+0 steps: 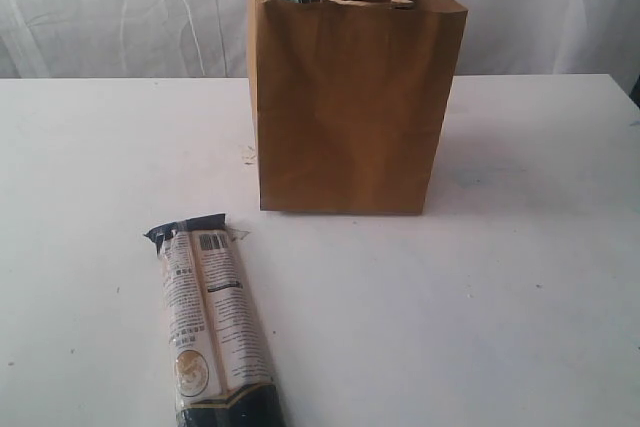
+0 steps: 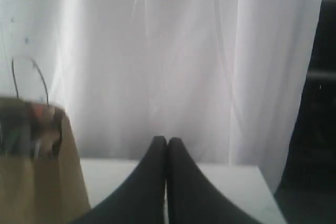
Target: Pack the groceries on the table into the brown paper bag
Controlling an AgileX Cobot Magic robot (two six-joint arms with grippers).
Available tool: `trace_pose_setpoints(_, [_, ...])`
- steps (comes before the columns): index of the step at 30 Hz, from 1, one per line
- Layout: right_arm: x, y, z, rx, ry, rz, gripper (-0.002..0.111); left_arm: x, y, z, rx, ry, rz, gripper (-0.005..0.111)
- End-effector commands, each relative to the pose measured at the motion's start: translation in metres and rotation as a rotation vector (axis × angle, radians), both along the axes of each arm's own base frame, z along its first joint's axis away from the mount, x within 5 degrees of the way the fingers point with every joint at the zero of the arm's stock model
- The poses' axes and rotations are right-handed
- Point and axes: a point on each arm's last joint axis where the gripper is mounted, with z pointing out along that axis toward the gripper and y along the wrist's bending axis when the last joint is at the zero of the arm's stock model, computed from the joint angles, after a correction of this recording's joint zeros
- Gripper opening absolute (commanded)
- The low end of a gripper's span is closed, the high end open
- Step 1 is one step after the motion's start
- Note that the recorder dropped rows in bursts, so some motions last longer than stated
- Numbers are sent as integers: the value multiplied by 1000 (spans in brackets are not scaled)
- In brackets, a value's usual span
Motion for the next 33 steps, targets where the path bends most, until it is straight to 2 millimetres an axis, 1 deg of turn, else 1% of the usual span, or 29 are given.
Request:
trace_pose_setpoints(1, [-27, -1, -59, 77, 240, -10, 0, -1, 0, -1, -5, 0, -3, 0])
trace_pose_setpoints(2, [-33, -2, -68, 96, 264, -14, 0, -1, 0, -1, -5, 0, -3, 0])
trace_pose_setpoints(3, [-38, -2, -73, 108, 265, -12, 0, -1, 0, -1, -5, 0, -3, 0])
trace_pose_setpoints(5, [-50, -2, -77, 141, 207, -4, 0, -1, 0, -1, -5, 0, -3, 0])
trace_pose_setpoints(7, [-60, -2, -77, 154, 151, 1, 0, -1, 0, -1, -5, 0, -3, 0])
trace_pose_setpoints(12, [-83, -3, -66, 179, 33, 15, 0, -1, 0, -1, -5, 0, -3, 0])
trace_pose_setpoints(17, [-96, -3, -62, 182, -32, 21, 0, -1, 0, -1, -5, 0, -3, 0])
trace_pose_setpoints(21, [-102, -4, -57, 185, -89, 24, 0, -1, 0, -1, -5, 0, -3, 0])
trace_pose_setpoints(23, [-107, -4, -54, 140, -130, 23, 0, -1, 0, -1, -5, 0, -3, 0])
trace_pose_setpoints(25, [-111, -4, -53, 58, -156, 17, 0, -1, 0, -1, -5, 0, -3, 0])
trace_pose_setpoints(27, [-114, -5, -59, 33, -214, 2, 0, -1, 0, -1, -5, 0, -3, 0])
trace_pose_setpoints(28, [-113, -6, -65, 36, -214, 1, 0, -1, 0, -1, -5, 0, -3, 0])
trace_pose_setpoints(33, [-121, -6, -108, 41, -211, 1, 0, -1, -1, -1, -5, 2, -11, 0])
